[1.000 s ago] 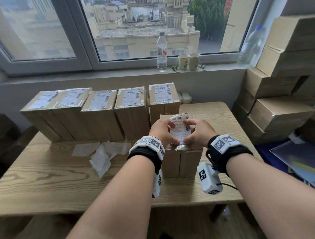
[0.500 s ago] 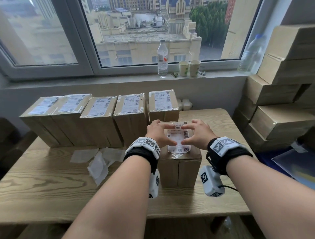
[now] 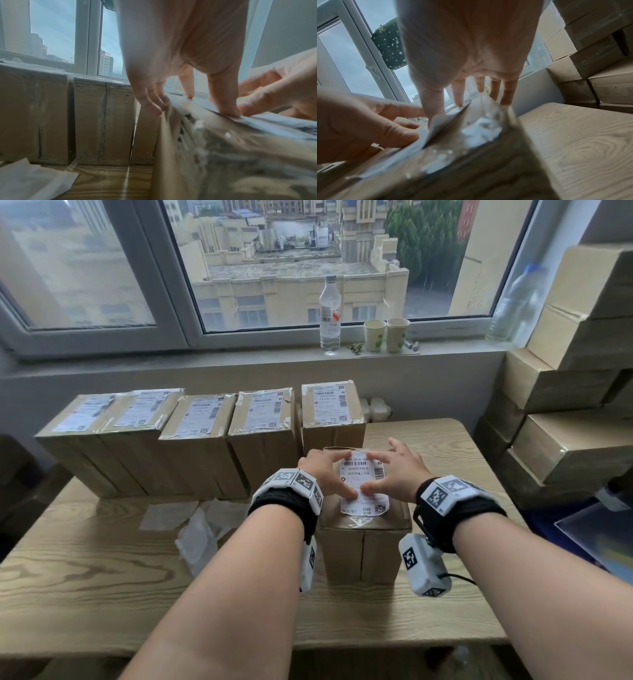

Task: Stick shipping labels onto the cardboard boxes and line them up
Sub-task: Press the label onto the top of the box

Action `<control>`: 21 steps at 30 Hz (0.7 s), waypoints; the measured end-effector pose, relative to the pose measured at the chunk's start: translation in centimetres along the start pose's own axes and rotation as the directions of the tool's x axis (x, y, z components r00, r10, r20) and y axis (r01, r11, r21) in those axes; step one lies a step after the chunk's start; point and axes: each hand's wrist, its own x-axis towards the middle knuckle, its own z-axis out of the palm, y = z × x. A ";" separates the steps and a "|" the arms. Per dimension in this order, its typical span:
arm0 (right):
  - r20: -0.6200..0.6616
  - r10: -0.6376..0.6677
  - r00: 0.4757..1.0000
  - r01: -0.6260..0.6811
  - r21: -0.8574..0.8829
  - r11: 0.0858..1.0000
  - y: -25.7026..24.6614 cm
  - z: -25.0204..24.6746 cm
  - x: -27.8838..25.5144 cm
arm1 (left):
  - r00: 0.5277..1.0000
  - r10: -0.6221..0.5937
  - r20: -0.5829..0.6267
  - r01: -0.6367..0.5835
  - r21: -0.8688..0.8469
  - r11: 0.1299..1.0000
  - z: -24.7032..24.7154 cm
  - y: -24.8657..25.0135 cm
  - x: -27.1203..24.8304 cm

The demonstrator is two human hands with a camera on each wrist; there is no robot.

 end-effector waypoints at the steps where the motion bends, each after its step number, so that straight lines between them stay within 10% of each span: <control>1: 0.008 0.006 1.000 -0.006 0.003 1.000 0.1 0.0 0.1 | 1.000 0.001 0.028 0.000 -0.008 1.000 -0.1 -0.1 0.1; 21: 0.317 0.055 0.947 -0.148 0.275 0.950 0.8 -2.3 -3.0 | 0.976 0.021 0.216 0.012 -0.153 0.988 0.1 -2.5 -1.6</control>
